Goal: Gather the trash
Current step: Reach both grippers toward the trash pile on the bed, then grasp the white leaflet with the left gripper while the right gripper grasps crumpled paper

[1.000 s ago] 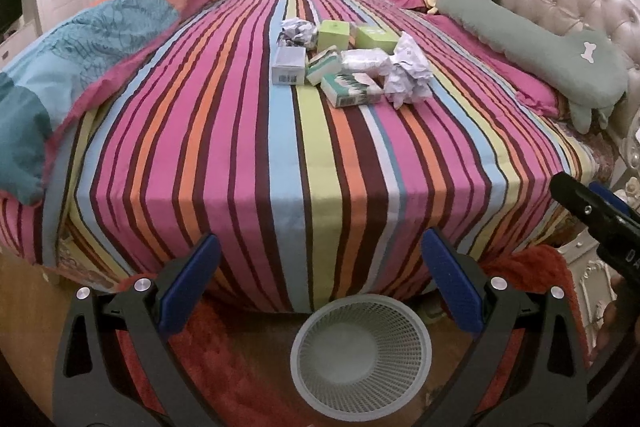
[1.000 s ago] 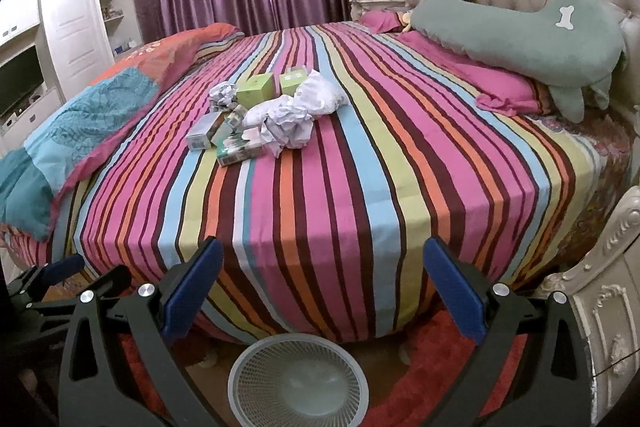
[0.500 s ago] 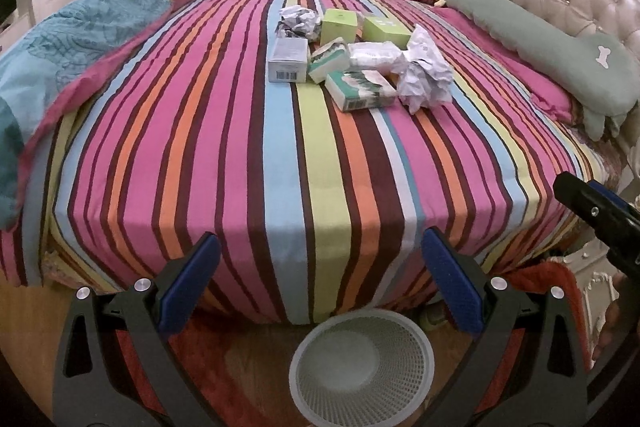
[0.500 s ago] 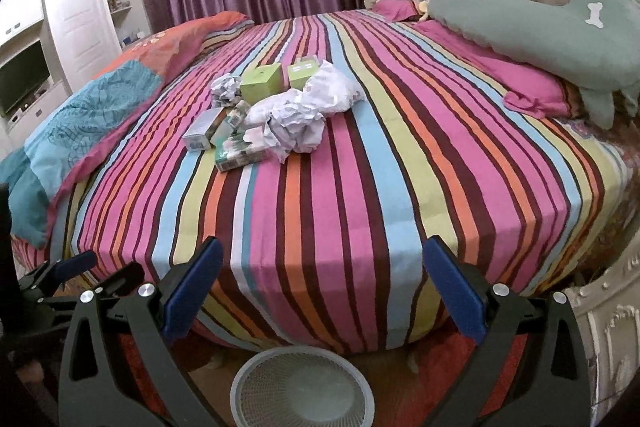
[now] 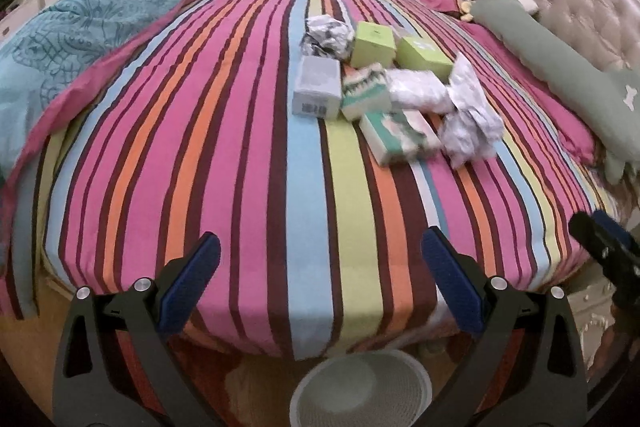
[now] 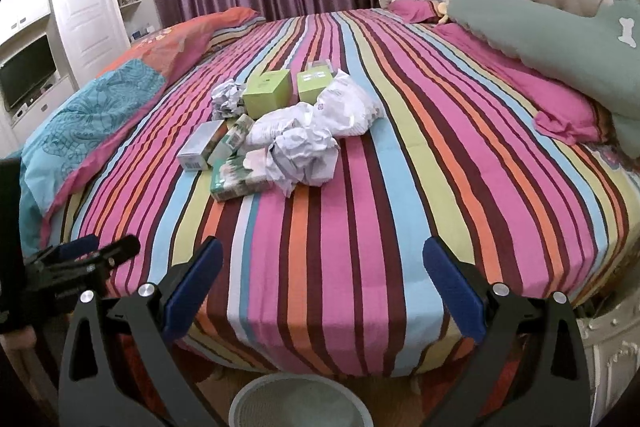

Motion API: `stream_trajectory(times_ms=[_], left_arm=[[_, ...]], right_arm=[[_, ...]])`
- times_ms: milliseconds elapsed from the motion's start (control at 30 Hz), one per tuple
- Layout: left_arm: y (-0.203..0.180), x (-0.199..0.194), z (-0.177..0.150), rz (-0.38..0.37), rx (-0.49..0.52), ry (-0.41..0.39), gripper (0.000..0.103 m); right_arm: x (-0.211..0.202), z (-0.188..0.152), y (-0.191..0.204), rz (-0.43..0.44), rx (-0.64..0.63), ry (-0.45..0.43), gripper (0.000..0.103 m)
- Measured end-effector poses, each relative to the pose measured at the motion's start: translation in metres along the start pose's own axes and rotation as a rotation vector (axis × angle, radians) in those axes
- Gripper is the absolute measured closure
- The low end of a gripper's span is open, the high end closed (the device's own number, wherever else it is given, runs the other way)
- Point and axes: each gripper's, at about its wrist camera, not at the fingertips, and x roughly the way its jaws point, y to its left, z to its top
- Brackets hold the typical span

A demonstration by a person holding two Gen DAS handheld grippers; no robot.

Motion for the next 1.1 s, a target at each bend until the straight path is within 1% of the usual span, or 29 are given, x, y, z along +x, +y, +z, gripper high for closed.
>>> stream_trajectory(times_ms=[167, 300, 433, 633, 767, 900, 1100], left_arm=[[0.005, 0.021, 0.026, 0.013, -0.013, 0.006, 0.006], [0.006, 0.045, 0.048, 0.020, -0.017, 0.026, 0.006], [0.008, 0.067, 0.067, 0.024, -0.045, 0.042, 0.006], [0.007, 0.094, 0.092, 0.038, -0.053, 0.056, 0.006], [0.008, 0.108, 0.106, 0.036, -0.070, 0.065, 0.006], [0.010, 0.123, 0.121, 0.039, -0.079, 0.075, 0.006], [0.012, 0.146, 0.128, 0.091, -0.043, 0.125, 0.006]], right_arm=[[0.022, 0.011, -0.001, 0.020, 0.000, 0.029, 0.008], [0.045, 0.023, -0.002, 0.032, 0.006, 0.054, 0.008], [0.059, 0.034, 0.000, 0.049, 0.000, 0.064, 0.008], [0.080, 0.049, 0.005, 0.082, -0.010, 0.083, 0.008], [0.092, 0.055, 0.001, 0.093, 0.016, 0.100, 0.008], [0.103, 0.057, 0.001, 0.092, 0.010, 0.124, 0.008], [0.122, 0.061, -0.003, 0.092, 0.027, 0.167, 0.008]])
